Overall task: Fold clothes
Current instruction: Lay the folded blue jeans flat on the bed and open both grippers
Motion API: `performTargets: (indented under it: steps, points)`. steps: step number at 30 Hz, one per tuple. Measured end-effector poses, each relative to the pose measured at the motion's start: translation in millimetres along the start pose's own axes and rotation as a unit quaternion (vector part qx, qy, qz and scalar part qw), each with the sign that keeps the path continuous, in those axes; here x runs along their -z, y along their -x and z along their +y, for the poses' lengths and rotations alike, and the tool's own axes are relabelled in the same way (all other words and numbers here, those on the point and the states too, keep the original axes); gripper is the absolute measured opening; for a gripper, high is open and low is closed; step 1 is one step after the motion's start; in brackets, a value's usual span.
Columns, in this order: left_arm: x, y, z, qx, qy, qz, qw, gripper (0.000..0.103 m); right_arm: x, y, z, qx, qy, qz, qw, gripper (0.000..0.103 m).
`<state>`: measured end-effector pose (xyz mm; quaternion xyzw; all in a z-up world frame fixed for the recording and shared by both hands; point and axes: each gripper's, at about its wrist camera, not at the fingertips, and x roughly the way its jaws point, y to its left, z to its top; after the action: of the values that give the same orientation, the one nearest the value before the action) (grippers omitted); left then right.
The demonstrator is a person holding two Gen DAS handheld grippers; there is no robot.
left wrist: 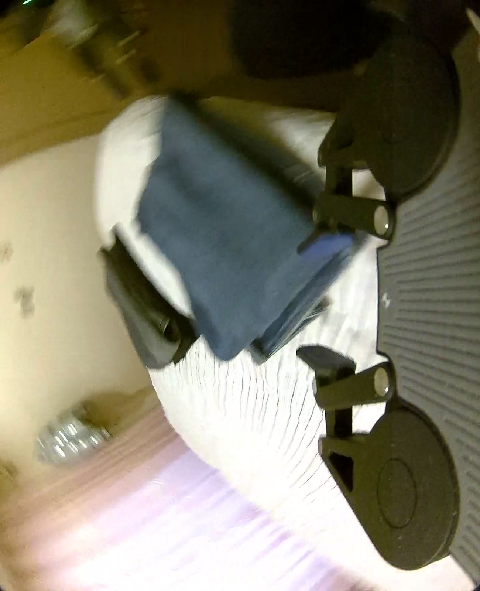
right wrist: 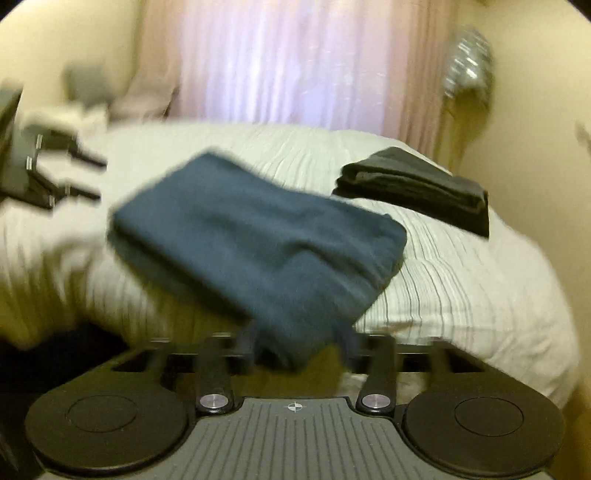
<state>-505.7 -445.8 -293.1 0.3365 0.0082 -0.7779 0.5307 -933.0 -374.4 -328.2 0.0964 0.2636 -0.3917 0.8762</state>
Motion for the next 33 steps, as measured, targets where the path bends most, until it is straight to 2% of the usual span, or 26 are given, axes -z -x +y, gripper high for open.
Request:
performTargets:
  steps: [1,3,5,8,10,11,12,13,14,15,16,17,19,21,25,26,28,29,33]
  points:
    - [-6,-4,11,0.007,0.028,-0.003,0.9996,0.058,-6,-3,-6,-0.008,-0.024,-0.011,1.0,0.076]
    - [-19,-21,32,0.026,0.08,-0.002,0.9964,0.059,-20,-14,-18,-0.035,-0.062,-0.023,0.997,0.076]
    - [-28,-47,52,0.053,0.133,0.01,0.9897,0.06,-33,-28,-30,-0.042,-0.083,-0.027,0.995,0.076]
    - [-33,-84,77,0.091,0.202,0.04,0.9745,0.06,-53,-56,-55,-0.045,-0.119,-0.029,0.991,0.076]
    - [-35,-108,89,0.123,0.241,0.06,0.9608,0.056,-59,-76,-76,-0.047,-0.157,-0.025,0.986,0.076]
    - [-33,-117,94,0.14,0.259,0.069,0.9533,0.051,-59,-85,-86,-0.047,-0.183,-0.023,0.982,0.076]
    - [-31,-126,98,0.156,0.276,0.076,0.9454,0.039,-60,-94,-97,-0.048,-0.208,-0.02,0.977,0.076]
    - [-28,-131,101,0.161,0.287,0.078,0.9409,0.034,-59,-104,-107,-0.051,-0.236,-0.013,0.97,0.076]
    - [-25,-132,103,0.161,0.291,0.074,0.9402,0.023,-58,-114,-118,-0.054,-0.265,-0.007,0.963,0.076]
    - [-23,-132,107,0.164,0.297,0.068,0.9383,0.02,-56,-125,-126,-0.06,-0.29,0.007,0.955,0.076]
    - [-20,-130,111,0.168,0.304,0.061,0.9356,0.019,-56,-136,-133,-0.061,-0.305,0.023,0.95,0.073]
    - [-15,-128,116,0.171,0.314,0.058,0.9319,0.018,-60,-140,-135,-0.063,-0.304,0.024,0.95,0.047]
    - [-5,-135,122,0.17,0.326,0.059,0.9281,0.018,-71,-146,-132,-0.065,-0.287,0.024,0.955,0.045]
    - [12,-148,129,0.179,0.36,0.065,0.9131,0.019,-78,-154,-129,-0.066,-0.274,0.025,0.959,0.045]
    - [44,-165,139,0.203,0.434,0.069,0.8752,0.021,-81,-171,-124,-0.057,-0.243,0.034,0.968,0.046]
    - [46,-165,139,0.203,0.438,0.068,0.8729,0.022,-80,-171,-123,-0.05,-0.238,0.035,0.969,0.046]
    - [44,-161,137,0.198,0.435,0.068,0.8759,0.022,-78,-159,-117,-0.035,-0.229,0.026,0.972,0.046]
    - [42,-159,136,0.194,0.429,0.069,0.8794,0.022,-77,-147,-112,-0.027,-0.225,0.016,0.974,0.046]
    - [25,-158,127,0.162,0.392,0.085,0.9018,0.024,-65,-85,-70,-0.051,-0.179,-0.025,0.982,0.047]
